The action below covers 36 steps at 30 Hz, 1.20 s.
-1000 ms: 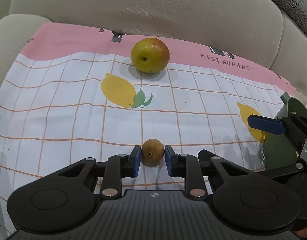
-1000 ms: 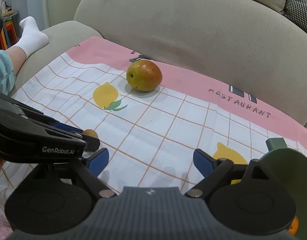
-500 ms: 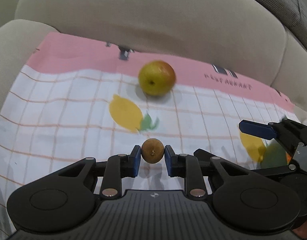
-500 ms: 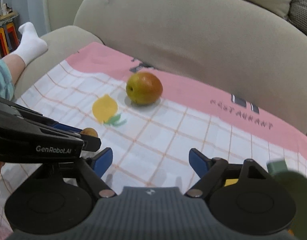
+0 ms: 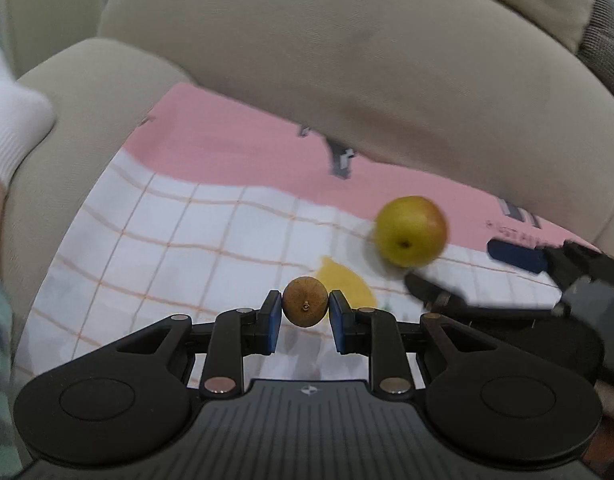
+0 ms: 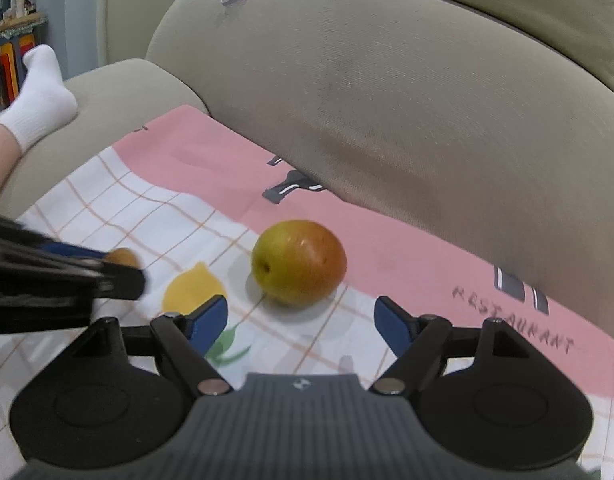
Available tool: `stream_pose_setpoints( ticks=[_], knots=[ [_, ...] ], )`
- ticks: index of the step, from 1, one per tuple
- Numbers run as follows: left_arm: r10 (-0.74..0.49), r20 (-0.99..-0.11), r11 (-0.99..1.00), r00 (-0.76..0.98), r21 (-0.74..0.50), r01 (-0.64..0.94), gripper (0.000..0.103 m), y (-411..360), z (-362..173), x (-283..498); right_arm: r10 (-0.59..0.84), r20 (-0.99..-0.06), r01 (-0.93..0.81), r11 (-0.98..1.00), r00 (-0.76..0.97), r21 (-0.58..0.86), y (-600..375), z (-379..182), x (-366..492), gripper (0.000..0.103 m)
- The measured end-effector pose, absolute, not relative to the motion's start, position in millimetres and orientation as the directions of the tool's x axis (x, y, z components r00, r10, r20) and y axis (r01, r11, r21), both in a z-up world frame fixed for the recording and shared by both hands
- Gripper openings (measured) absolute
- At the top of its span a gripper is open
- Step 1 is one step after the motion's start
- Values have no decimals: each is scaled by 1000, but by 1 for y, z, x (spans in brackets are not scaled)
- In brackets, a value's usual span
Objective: Organize fruits
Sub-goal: 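Grasp the brown kiwi with the left tool while the right tool grasps the apple, then carry the kiwi and apple over the green colander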
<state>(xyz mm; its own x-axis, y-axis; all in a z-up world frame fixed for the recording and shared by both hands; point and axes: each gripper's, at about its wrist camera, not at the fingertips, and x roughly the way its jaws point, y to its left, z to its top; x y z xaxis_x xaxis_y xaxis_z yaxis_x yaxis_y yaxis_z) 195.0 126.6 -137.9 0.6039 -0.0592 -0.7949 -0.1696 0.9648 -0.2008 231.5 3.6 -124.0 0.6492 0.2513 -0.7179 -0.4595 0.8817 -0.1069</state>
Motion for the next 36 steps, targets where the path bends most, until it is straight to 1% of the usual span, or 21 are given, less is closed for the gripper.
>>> stream_pose_setpoints(
  ticks=[4,9,13,19,23,36],
  knots=[
    [-41,-798,958,601,-203,-204,28,135,-142,193,253,-713,-444,891,654,-91,10,-127,248,77],
    [-24,-797,962,603,-183,-205,28,135,-145,193,248,-728,-429,901,639,-70,20,-135,262,77],
    [-33,-800,959,599,-195,-207,28,137,-145,194,242,-739,-417,907,629,-58,27,-142,270,76],
    [-36,-802,956,596,-202,-213,28,137,-145,195,212,-742,-394,916,636,-76,34,-146,280,71],
    [-40,-803,956,595,-205,-211,28,136,-146,195,189,-751,-378,922,632,-87,36,-149,287,64],
    [-43,-792,956,609,-209,-204,28,133,-140,192,201,-763,-379,924,615,-62,28,-150,283,64]
  ],
)
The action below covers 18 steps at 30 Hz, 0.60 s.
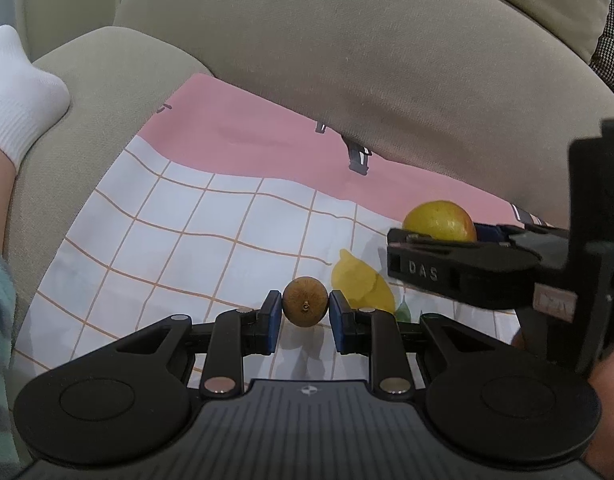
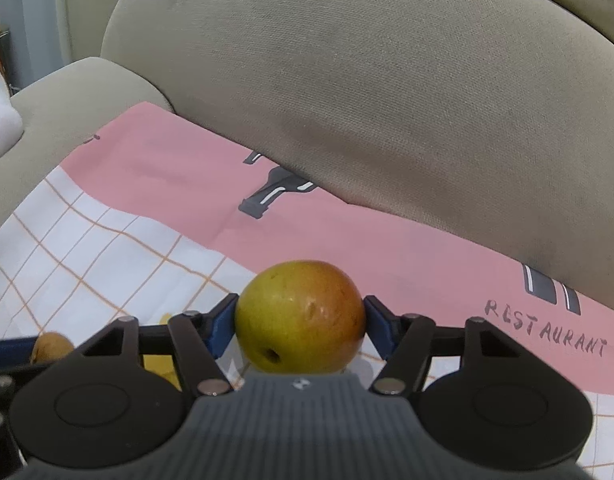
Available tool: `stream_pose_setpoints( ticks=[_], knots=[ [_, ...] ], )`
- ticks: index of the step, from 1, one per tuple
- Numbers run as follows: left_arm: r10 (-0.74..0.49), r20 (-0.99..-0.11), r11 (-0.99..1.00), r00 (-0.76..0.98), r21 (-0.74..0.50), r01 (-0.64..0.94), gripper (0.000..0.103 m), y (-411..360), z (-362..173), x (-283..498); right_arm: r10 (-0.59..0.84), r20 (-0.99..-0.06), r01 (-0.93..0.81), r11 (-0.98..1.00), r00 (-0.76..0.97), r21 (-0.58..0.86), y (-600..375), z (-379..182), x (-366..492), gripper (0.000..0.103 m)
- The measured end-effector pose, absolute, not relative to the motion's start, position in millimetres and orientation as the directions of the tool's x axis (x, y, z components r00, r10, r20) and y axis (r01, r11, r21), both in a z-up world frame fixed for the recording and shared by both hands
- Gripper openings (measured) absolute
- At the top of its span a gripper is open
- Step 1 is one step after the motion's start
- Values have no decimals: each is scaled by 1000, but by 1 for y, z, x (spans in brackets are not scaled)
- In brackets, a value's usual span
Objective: Organize fruits
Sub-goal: 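Carry the kiwi and apple over the green colander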
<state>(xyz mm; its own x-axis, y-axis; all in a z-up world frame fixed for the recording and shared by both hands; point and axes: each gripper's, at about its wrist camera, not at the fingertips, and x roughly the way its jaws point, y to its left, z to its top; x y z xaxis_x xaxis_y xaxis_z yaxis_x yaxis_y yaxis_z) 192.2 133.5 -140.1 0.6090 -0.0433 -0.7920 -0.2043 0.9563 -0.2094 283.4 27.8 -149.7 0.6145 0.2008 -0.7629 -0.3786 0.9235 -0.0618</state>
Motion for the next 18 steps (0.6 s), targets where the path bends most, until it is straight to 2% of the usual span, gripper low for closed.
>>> stream_pose_setpoints(
  ticks=[18],
  knots=[
    [-104,-764,959,637,-247,-140,28,114,-105,156,275,-730,-402,916,626,0,-12,-98,191,64]
  ],
)
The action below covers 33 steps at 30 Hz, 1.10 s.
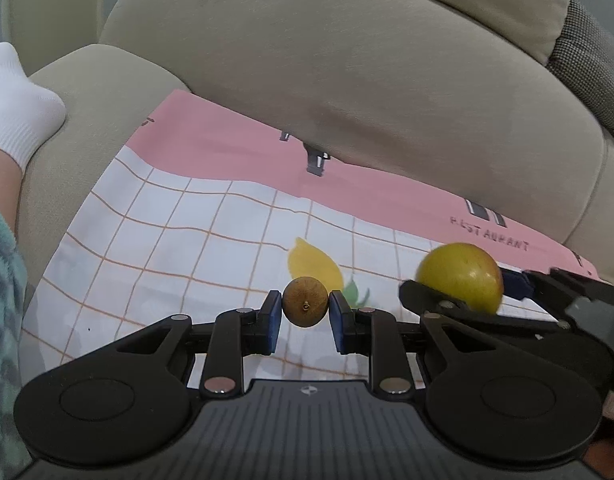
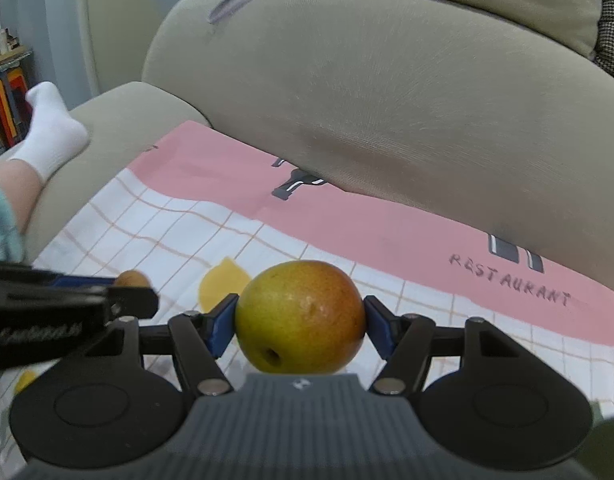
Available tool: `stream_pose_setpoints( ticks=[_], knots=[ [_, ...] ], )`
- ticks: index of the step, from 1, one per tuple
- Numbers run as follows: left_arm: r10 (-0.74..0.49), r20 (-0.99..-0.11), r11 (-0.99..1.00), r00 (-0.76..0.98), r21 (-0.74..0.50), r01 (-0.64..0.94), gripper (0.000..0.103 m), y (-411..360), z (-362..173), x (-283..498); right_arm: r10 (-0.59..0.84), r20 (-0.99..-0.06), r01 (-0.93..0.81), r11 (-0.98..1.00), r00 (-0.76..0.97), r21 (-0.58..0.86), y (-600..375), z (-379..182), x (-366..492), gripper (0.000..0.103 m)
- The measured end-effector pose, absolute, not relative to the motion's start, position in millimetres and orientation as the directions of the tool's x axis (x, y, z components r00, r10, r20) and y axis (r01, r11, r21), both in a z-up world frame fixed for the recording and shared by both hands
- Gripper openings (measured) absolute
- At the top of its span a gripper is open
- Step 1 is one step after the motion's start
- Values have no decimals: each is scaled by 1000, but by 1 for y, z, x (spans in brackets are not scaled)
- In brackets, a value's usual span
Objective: Organize fruits
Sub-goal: 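Carry the kiwi and apple over the green colander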
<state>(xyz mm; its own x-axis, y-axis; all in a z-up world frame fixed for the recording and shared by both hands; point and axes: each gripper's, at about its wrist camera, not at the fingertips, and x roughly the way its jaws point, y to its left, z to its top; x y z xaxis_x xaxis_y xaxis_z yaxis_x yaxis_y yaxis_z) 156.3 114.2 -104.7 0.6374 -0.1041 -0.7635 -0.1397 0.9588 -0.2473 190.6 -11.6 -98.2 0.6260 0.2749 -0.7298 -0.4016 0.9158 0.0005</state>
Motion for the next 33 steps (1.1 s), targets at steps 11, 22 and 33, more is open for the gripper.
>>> stream_pose_setpoints(
  ticks=[11,22,33],
  knots=[
    [-168,-736,957,656,-280,-70,28,85,-78,127,288,-691,-381,924,663,20,-53,-59,129,64],
    [-250,-711,959,658,-277,65,28,27,-51,101,277,-653,-353,935,705,16,-112,-35,76,64],
    [-349,-699,937,624,-243,252,28,-37,-45,94,220,-655,-312,950,723,-25,-181,-38,40,64]
  ],
)
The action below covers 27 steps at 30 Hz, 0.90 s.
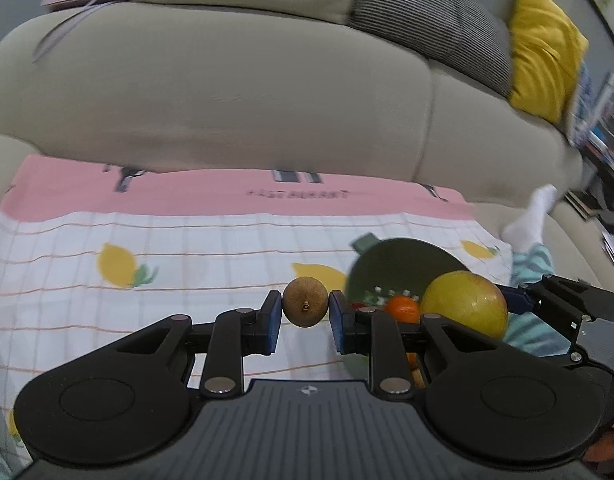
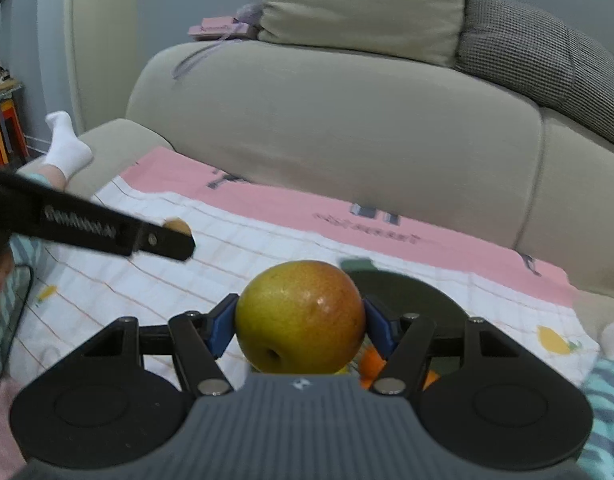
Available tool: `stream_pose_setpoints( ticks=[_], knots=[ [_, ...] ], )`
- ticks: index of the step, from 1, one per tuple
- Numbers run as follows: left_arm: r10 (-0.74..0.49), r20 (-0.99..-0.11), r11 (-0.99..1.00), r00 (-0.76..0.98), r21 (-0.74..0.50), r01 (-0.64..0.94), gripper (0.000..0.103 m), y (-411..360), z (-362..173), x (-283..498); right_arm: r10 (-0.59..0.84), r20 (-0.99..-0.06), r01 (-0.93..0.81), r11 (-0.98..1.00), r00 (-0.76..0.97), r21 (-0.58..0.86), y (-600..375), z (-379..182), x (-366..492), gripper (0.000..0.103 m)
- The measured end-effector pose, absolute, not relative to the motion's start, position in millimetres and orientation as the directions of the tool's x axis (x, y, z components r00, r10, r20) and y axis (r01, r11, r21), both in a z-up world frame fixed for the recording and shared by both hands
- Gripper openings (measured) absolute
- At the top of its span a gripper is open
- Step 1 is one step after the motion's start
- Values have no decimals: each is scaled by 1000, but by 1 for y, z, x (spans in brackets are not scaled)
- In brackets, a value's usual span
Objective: Organize fruits
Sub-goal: 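Carry the kiwi and apple over the green colander, then open both tools to drop the kiwi and apple into the colander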
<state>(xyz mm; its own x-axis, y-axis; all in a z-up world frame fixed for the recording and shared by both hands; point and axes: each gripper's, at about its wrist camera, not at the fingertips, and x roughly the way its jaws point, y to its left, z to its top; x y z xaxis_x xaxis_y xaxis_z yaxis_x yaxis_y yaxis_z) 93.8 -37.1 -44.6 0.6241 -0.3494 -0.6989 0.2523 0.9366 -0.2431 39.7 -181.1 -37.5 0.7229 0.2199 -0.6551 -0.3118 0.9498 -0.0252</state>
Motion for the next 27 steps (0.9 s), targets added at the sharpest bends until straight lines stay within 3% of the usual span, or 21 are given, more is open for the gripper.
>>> stream_pose_setpoints(
  ticks=[15,27],
  knots=[
    [-408,-759,872,507,-160,462,28,-121,-64,117,152,-694,-270,961,704,-64,-245,-69,46,64],
    [-376,-801,861,465,-117,495,28,-148,-79,154,175,-716,-355,929,675,-107,-247,-96,100,64]
  ],
)
